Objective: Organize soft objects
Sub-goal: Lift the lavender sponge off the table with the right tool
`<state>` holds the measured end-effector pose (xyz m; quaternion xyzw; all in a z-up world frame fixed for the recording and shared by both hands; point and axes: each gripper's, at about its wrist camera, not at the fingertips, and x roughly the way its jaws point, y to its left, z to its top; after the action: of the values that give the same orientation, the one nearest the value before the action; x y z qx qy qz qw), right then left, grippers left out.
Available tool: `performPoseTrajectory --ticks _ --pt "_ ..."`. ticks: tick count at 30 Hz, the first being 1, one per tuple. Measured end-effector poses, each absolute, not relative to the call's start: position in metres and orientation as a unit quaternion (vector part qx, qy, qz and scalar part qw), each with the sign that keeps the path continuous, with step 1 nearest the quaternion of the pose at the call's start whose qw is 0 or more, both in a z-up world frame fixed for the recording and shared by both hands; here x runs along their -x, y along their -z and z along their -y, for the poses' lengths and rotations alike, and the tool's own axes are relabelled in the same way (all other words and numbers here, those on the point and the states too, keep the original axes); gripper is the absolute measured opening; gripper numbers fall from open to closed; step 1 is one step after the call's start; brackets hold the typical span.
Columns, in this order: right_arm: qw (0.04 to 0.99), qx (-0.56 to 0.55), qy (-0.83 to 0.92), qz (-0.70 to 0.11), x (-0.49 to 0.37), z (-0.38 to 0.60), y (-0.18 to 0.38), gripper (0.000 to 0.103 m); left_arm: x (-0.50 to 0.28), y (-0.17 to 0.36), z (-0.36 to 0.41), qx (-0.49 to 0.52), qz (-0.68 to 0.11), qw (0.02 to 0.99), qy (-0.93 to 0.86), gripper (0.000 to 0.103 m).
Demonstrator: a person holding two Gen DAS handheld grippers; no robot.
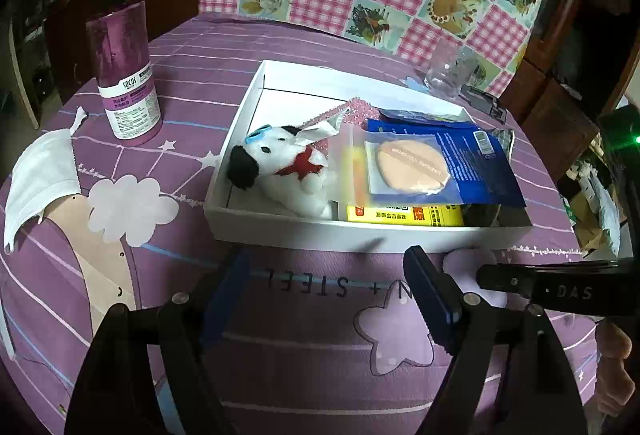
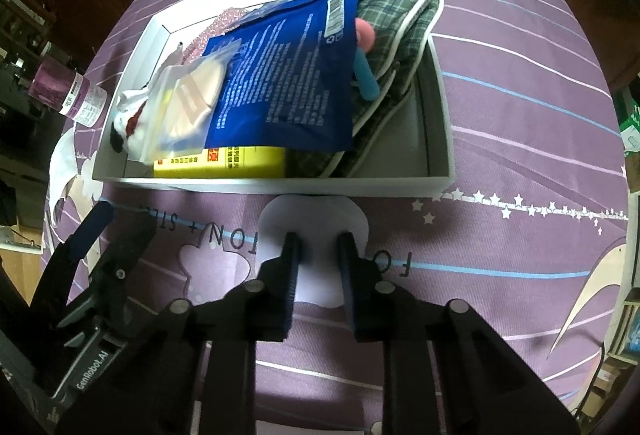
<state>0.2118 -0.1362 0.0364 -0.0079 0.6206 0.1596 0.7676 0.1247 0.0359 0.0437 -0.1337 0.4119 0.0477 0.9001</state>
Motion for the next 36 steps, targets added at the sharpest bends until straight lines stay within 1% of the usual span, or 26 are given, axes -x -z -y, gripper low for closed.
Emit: performPoseTrajectory --ticks 2,4,10,13,14,16,18,19,23,27,28,30,31,32,34,36 --pt "0.772 0.008 -0.159 -0.616 -0.211 0.139 -0.041 0.011 -0.124 -0.045 -0.037 0.135 -0.408 0.901 -0.05 0.08" --pt "0.773 0.002 -0.17 -0.612 -0.208 0.139 -0.046 0.01 -0.124 -0.047 -0.038 0.135 -0.406 0.903 -0.05 0.081" --pt "0.78 0.005 -0.189 -0.597 -0.199 0.134 -0.062 0.009 -0.124 -0.049 -0.04 0.14 -0.403 0.903 -0.046 0.083" --pt "0.784 0.012 -0.194 -0.589 -0.193 0.13 -0.068 0.008 -0.119 -0.056 -0.042 0.147 -0.388 0.909 -0.039 0.083" --pt "0.786 0.011 -0.195 -0.587 -0.192 0.132 -0.069 0.001 -0.118 -0.059 -0.042 0.148 -0.382 0.912 -0.036 0.084" --pt "0.788 0.004 -0.199 -0.583 -0.19 0.133 -0.072 0.001 -0.114 -0.065 -0.044 0.148 -0.367 0.918 -0.032 0.089" --pt "0.794 -0.008 -0.199 -0.575 -0.189 0.132 -0.077 0.001 -0.112 -0.068 -0.046 0.142 -0.357 0.922 -0.039 0.101" --pt "0.796 -0.005 -0.197 -0.572 -0.189 0.132 -0.078 0.001 -0.112 -0.068 -0.047 0.139 -0.354 0.924 -0.044 0.103" --pt "0.795 -0.005 -0.202 -0.572 -0.188 0.132 -0.079 0.001 -0.113 -0.068 -0.056 0.154 -0.348 0.924 -0.043 0.103" --pt "0.779 -0.016 -0.207 -0.592 -0.191 0.139 -0.075 0.001 -0.117 -0.062 -0.055 0.148 -0.368 0.918 -0.032 0.103" --pt "0.778 -0.012 -0.207 -0.593 -0.191 0.139 -0.075 0.003 -0.117 -0.061 -0.053 0.148 -0.372 0.916 -0.024 0.103" --pt "0.781 -0.002 -0.199 -0.592 -0.191 0.141 -0.074 0.009 -0.118 -0.057 -0.048 0.152 -0.384 0.911 -0.005 0.103" --pt "0.781 0.006 -0.195 -0.593 -0.192 0.141 -0.073 0.019 -0.119 -0.054 -0.046 0.154 -0.391 0.907 0.006 0.103" --pt "0.781 0.009 -0.194 -0.594 -0.193 0.141 -0.071 0.033 -0.12 -0.052 -0.043 0.155 -0.4 0.903 0.016 0.103" --pt "0.777 0.002 -0.198 -0.597 -0.195 0.14 -0.066 0.046 -0.121 -0.047 -0.039 0.158 -0.41 0.898 0.025 0.103" --pt "0.773 -0.006 -0.203 -0.602 -0.198 0.139 -0.061 0.047 -0.122 -0.043 -0.038 0.163 -0.418 0.894 0.027 0.103"
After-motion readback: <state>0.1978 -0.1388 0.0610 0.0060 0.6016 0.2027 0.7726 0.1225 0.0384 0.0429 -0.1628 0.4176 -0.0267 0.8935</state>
